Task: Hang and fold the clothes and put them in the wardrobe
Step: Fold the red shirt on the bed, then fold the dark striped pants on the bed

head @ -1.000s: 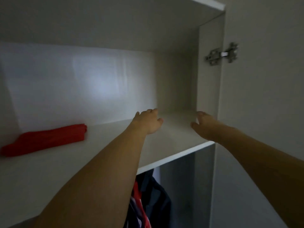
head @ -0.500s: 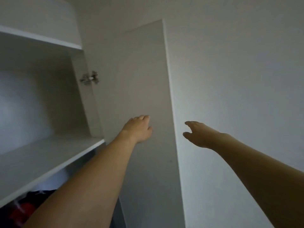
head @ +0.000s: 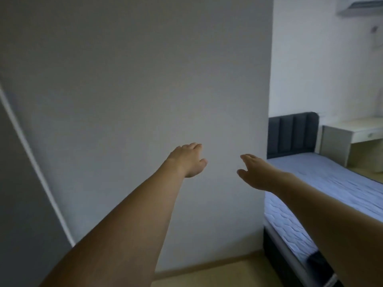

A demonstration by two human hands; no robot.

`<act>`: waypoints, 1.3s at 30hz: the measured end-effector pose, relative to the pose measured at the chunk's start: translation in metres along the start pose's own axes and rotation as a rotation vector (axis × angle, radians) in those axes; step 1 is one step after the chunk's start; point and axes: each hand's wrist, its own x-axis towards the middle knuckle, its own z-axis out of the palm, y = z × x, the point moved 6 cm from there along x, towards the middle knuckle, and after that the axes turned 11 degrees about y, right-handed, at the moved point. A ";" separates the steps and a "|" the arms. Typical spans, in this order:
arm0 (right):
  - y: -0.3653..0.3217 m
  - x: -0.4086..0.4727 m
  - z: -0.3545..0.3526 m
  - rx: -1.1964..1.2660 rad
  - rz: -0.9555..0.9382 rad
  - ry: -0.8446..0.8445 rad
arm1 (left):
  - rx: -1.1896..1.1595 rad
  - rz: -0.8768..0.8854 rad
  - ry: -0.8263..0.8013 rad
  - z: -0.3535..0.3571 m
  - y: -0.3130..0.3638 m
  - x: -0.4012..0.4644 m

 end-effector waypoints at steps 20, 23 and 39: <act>0.453 0.058 -0.034 -0.141 0.238 -0.142 | -0.236 0.049 -0.296 0.247 0.346 0.244; 0.535 0.047 -0.041 -0.141 0.267 -0.174 | -0.246 0.053 -0.309 0.267 0.417 0.259; 0.845 0.032 -0.059 -0.059 0.322 -0.381 | -0.484 -0.329 -0.450 0.360 0.650 0.315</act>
